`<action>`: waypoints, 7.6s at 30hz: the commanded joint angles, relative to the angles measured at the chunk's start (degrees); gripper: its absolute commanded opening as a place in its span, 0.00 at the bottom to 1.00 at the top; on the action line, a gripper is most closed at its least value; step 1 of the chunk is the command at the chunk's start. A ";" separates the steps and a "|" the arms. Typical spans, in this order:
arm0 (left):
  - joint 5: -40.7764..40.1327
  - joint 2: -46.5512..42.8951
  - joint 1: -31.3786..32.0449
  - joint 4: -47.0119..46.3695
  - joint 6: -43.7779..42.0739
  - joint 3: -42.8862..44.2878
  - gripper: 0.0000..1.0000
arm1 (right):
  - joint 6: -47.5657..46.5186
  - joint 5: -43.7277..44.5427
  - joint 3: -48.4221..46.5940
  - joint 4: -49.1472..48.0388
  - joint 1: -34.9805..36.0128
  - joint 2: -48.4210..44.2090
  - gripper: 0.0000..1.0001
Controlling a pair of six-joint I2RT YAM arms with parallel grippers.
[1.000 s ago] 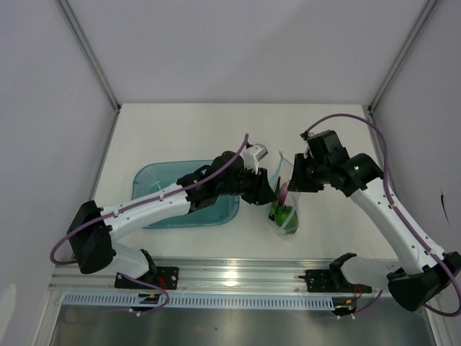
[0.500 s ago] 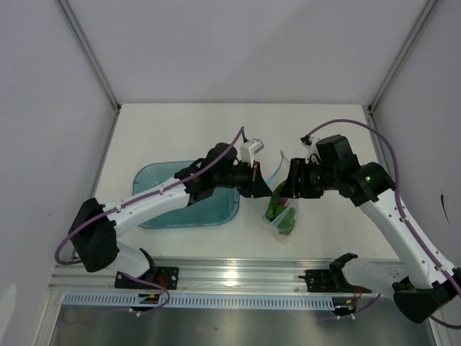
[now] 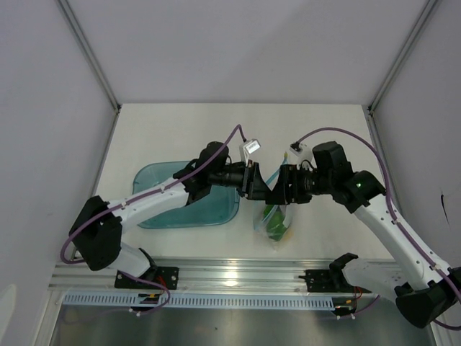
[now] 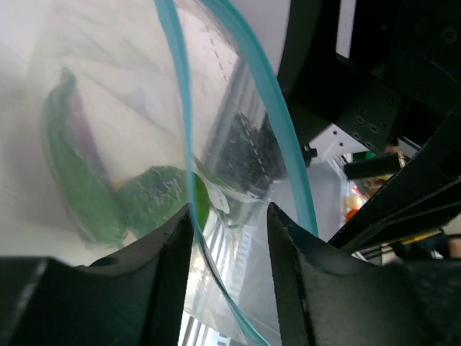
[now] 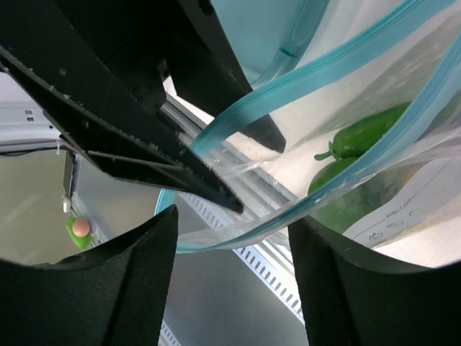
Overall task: Place the food in the zip-top bag and seal the zipper
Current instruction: Adjust the zipper food storage bag at the center of the board.
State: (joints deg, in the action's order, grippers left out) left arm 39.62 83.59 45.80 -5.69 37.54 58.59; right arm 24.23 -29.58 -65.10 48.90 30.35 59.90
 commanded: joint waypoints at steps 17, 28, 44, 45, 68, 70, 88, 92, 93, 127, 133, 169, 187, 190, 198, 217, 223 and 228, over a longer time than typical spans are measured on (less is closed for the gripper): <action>12.94 1.31 -3.44 -26.74 15.63 -7.96 0.77 | 2.14 -11.37 7.35 -14.54 -3.98 -4.70 0.70; 8.82 1.14 -2.74 -18.33 11.80 -6.12 0.82 | 7.05 -11.82 9.73 -21.74 -4.16 -5.14 0.69; 0.20 -1.32 -0.54 -5.12 4.82 -2.95 0.81 | 16.82 -10.76 13.34 -30.98 -5.65 -6.46 0.70; 0.11 -1.59 -0.54 -4.94 4.91 -2.95 0.81 | 16.90 -10.76 13.25 -30.63 -5.83 -5.94 0.70; -3.23 -3.26 1.92 -0.11 3.94 0.12 0.83 | 22.00 -10.23 13.16 -33.43 -5.74 -4.00 0.69; -3.40 -3.35 2.10 -0.28 4.21 0.04 0.82 | 22.79 -10.06 13.24 -33.52 -5.74 -3.83 0.70; -6.30 -1.59 2.45 1.82 2.28 -0.41 0.43 | 22.80 -1.97 11.41 -28.17 -6.18 -5.58 0.69; -7.88 -0.71 2.71 5.07 0.43 1.88 0.36 | 21.13 -0.49 9.74 -25.97 -6.71 -5.14 0.68; -8.32 -0.62 2.71 5.25 0.26 2.06 0.33 | 20.51 0.13 9.21 -25.36 -6.71 -5.23 0.68; 34.03 -9.41 -3.09 24.06 -26.47 9.26 0.01 | -20.18 -9.20 1.03 -3.73 -11.47 -17.80 0.68; 37.02 -13.88 -3.17 23.89 -25.77 7.51 0.01 | -21.24 -9.08 -0.64 -3.55 -9.43 -17.80 0.69; 39.75 -22.42 -3.09 13.34 -15.74 0.12 0.01 | -8.23 -40.30 8.14 -33.52 -1.34 -8.83 0.00; 10.14 -19.07 -2.65 20.21 -22.16 -3.56 0.60 | -6.30 -22.10 14.47 -32.20 -1.53 -10.68 0.00; 6.18 -20.39 -2.56 14.41 -19.79 -3.13 0.75 | -6.65 -21.04 15.35 -31.59 -0.21 -9.80 0.00; -9.63 -19.61 1.83 7.90 -19.79 5.39 0.81 | -4.11 -15.60 14.65 -30.88 4.45 -10.85 0.00; -3.05 -5.02 2.80 26.26 -10.21 22.45 0.59 | -7.18 -3.02 14.74 -26.49 9.20 -13.85 0.00; 0.90 -7.21 2.89 21.44 -10.11 18.16 0.49 | -6.04 -3.29 15.09 -27.19 9.20 -13.05 0.00; 2.75 -8.18 2.98 18.53 -10.21 16.30 0.44 | -4.19 -4.96 14.83 -29.39 9.20 -12.35 0.00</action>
State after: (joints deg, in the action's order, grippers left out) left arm 39.51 77.47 48.49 16.58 26.63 75.64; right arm 18.92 -33.69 -49.30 22.37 39.31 47.27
